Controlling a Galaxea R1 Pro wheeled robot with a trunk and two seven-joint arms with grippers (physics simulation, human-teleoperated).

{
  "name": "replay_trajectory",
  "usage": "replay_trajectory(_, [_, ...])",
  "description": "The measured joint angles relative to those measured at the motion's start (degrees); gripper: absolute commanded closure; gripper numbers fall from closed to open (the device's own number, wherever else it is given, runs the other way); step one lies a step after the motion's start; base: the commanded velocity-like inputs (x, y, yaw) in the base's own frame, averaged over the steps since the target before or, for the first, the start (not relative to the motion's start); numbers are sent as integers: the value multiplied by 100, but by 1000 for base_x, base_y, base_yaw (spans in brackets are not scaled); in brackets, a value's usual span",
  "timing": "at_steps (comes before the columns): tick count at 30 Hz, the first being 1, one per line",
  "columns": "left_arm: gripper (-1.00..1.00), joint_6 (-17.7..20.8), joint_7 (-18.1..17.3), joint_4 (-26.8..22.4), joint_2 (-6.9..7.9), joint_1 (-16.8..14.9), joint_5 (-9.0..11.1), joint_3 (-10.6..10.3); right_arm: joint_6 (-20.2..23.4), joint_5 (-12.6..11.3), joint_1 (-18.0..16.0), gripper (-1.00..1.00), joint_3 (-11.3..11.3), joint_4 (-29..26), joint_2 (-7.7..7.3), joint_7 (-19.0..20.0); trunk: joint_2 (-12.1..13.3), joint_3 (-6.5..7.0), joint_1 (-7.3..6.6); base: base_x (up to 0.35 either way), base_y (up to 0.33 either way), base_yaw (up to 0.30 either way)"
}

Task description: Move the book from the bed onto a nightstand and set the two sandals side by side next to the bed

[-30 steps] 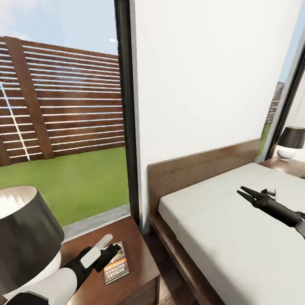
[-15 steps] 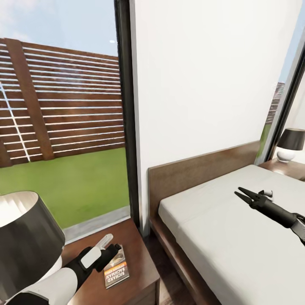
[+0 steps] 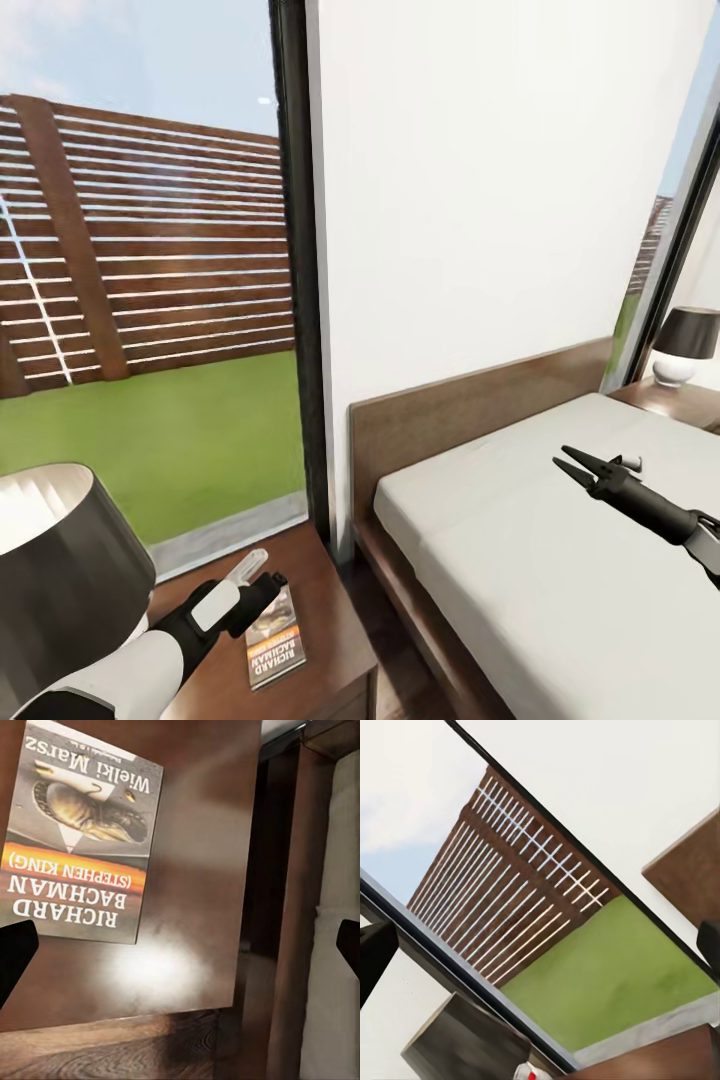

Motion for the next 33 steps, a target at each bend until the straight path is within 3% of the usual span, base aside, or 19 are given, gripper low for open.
replay_trajectory(33, [-100, 5, -7, -13, -8, 0, 6, 0, -52, 21, 0, -100, -16, 21, 2, -7, 1324, 593, -725, 0, 0, 0])
